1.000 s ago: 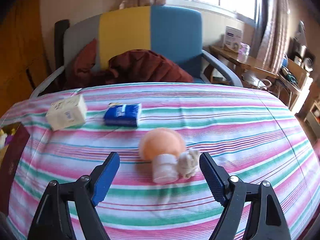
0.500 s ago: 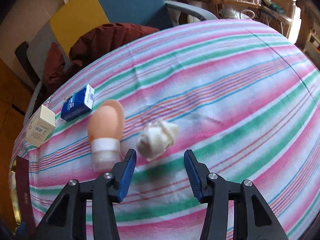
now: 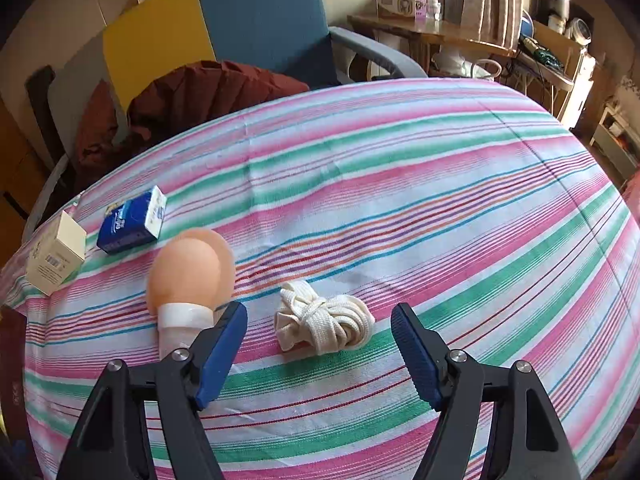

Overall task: Organize objects
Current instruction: 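Grasp the white rope bundle with the right tool while the left tool grasps the orange bottle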

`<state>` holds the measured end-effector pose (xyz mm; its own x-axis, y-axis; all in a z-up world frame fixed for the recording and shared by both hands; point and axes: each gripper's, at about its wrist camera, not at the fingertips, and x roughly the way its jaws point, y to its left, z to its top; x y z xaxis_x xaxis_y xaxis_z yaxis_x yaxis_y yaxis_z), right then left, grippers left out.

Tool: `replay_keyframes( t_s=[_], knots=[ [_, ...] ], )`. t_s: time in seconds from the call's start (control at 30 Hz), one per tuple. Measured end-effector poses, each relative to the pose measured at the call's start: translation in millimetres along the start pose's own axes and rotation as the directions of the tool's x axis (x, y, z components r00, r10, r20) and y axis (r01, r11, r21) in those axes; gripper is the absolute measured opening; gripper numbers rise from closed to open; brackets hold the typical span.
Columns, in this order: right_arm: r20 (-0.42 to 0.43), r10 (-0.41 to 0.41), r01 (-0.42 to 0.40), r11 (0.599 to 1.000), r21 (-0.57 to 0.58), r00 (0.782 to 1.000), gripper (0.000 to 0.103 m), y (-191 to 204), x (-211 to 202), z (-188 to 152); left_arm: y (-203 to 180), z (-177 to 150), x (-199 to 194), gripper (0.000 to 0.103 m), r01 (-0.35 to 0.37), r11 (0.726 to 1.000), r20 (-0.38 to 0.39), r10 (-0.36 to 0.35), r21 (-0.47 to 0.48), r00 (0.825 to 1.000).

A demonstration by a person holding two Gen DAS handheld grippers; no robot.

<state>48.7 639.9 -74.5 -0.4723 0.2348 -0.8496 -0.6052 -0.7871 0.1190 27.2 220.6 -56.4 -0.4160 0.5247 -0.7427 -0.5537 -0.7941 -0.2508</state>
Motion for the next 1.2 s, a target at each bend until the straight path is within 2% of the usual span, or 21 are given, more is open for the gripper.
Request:
replay_keyframes(
  t_s=[0.03,0.07,0.1,0.2,0.4,0.53,0.7,0.9,0.93,0.97,1.2],
  knots=[
    [-0.016,0.007,-0.007,1.0,0.006,1.0,0.062,-2.5,4.2,-2.1,-1.7,1.0,1.1,0.051,0.003,1.0,-0.003,-0.003,0.003,1.0],
    [-0.033,0.019,-0.019,1.0,0.01,0.999,0.06,-5.6,8.3,-3.1,-3.5,1.9,2.8,0.051,0.005,1.0,-0.006,-0.005,0.007,1.0],
    [-0.022,0.006,-0.006,1.0,0.008,1.0,0.053,-6.6,8.4,-3.4,-5.7,3.4,4.3,0.051,0.006,1.0,-0.009,-0.006,0.011,1.0],
    [-0.023,0.007,-0.007,1.0,0.008,1.0,0.049,-9.3,6.7,-2.2,-13.3,8.5,10.7,0.051,0.017,1.0,-0.022,-0.016,0.02,1.0],
    [-0.047,0.044,-0.039,0.994,0.098,0.998,0.048,-19.1,0.5,0.0,-42.9,30.7,38.2,0.052,0.052,0.997,-0.064,-0.048,0.052,0.997],
    [-0.037,0.032,-0.027,0.992,0.124,0.999,0.048,-24.9,-6.8,2.7,-73.0,52.8,69.5,0.069,0.094,0.994,-0.098,-0.088,0.059,0.991],
    [-0.028,0.044,-0.039,0.986,0.165,0.999,0.048,-35.3,-11.1,7.6,-125.6,84.1,116.4,0.071,0.16,0.982,-0.149,-0.144,0.104,0.978],
    [-0.018,0.048,-0.042,0.973,0.228,0.999,0.048,-51.9,-13.0,12.6,-185.0,116.9,169.6,0.078,0.174,0.971,-0.181,-0.144,0.165,0.973],
    [-0.014,0.047,-0.043,0.969,0.242,0.999,0.048,-55.4,-13.7,13.5,-192.1,121.4,177.0,0.082,0.176,0.969,-0.181,-0.144,0.174,0.973],
    [-0.009,0.045,-0.041,0.967,0.252,0.999,0.048,-58.0,-14.5,14.4,-200.1,125.9,185.6,0.083,0.157,0.969,-0.182,-0.123,0.189,0.976],
    [-0.002,0.061,-0.058,0.95,0.308,0.998,0.048,-71.3,-16.6,16.0,-214.5,145.4,232.0,0.083,0.09,0.981,-0.202,-0.054,0.173,0.978]
  ],
)
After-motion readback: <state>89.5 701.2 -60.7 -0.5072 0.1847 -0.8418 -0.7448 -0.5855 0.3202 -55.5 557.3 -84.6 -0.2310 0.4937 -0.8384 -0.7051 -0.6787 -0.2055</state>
